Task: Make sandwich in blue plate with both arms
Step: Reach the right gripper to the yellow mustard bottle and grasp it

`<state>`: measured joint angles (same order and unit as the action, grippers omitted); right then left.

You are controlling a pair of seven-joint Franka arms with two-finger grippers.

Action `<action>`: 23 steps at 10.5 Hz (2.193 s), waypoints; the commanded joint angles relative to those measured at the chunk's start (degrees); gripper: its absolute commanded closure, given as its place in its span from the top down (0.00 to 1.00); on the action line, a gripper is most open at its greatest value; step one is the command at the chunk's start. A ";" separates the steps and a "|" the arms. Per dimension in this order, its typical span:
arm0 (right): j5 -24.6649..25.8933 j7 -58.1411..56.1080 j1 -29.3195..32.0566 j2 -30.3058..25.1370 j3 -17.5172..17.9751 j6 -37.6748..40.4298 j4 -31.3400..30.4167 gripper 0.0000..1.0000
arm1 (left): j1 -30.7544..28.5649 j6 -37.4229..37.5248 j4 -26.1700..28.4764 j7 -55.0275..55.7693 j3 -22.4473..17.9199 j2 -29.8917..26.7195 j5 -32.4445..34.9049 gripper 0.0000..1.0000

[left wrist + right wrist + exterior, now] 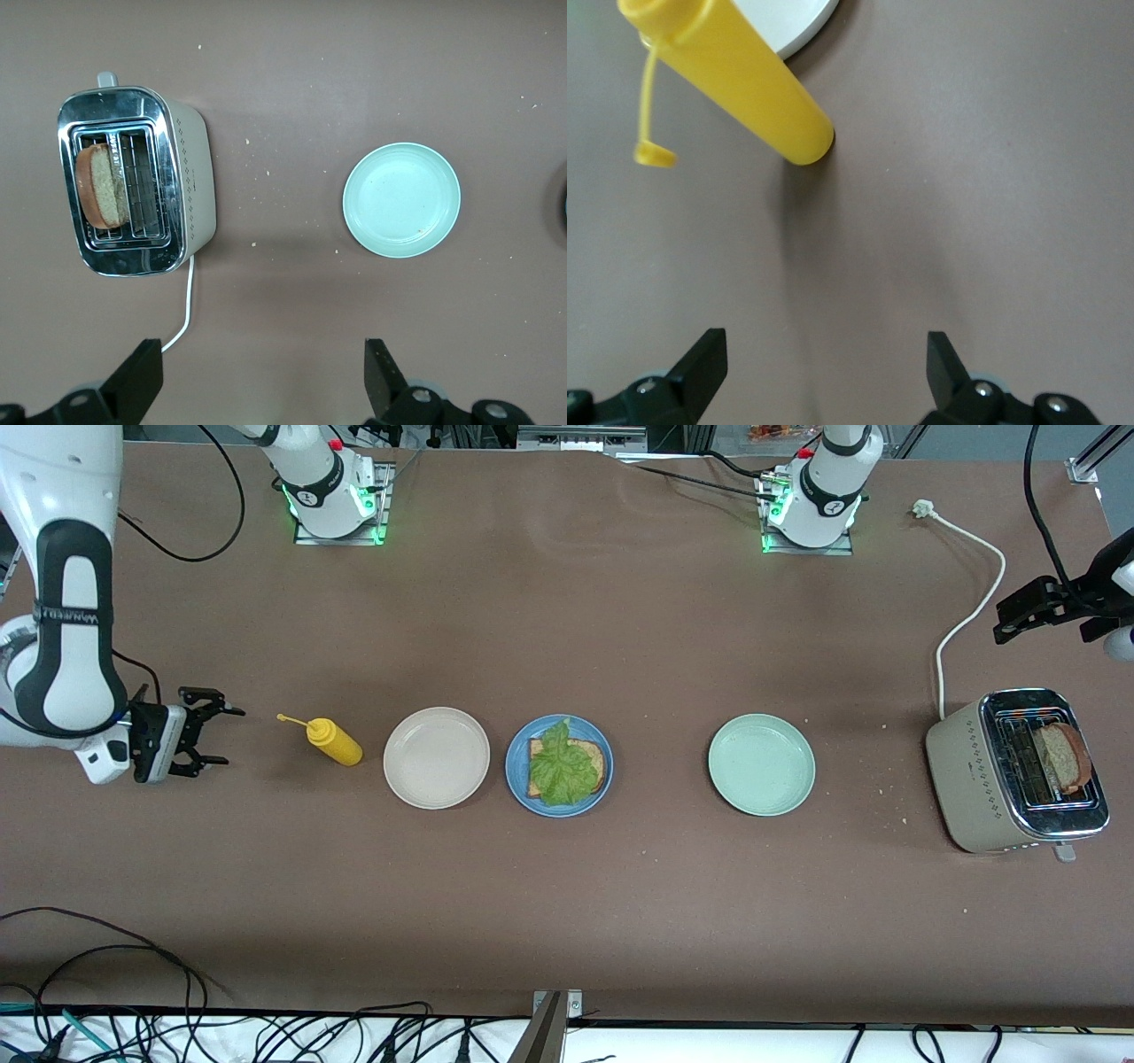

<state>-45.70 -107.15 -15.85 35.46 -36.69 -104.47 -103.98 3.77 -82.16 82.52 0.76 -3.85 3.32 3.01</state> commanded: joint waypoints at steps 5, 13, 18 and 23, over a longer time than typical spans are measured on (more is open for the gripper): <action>-25.90 -25.60 2.67 10.23 0.83 12.87 2.64 1.00 | 0.28 1.21 -1.66 -0.67 -0.20 0.55 -1.25 1.00; -27.08 -32.59 5.04 13.15 7.33 22.81 2.82 1.00 | 0.45 1.21 -1.57 -0.67 -0.19 0.55 -1.25 1.00; -26.99 -32.33 5.04 13.23 7.42 25.71 5.80 0.95 | 0.37 1.21 -1.40 -0.58 -0.19 0.55 -1.25 1.00; -27.08 -31.01 4.95 13.76 8.30 25.10 6.77 0.31 | 0.54 1.21 -1.49 -0.58 -0.11 0.55 -1.25 1.00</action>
<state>-71.82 -139.06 -11.70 47.76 -28.86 -80.20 -98.88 3.92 -82.13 82.50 0.76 -3.65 3.35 3.01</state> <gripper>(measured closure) 0.463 0.000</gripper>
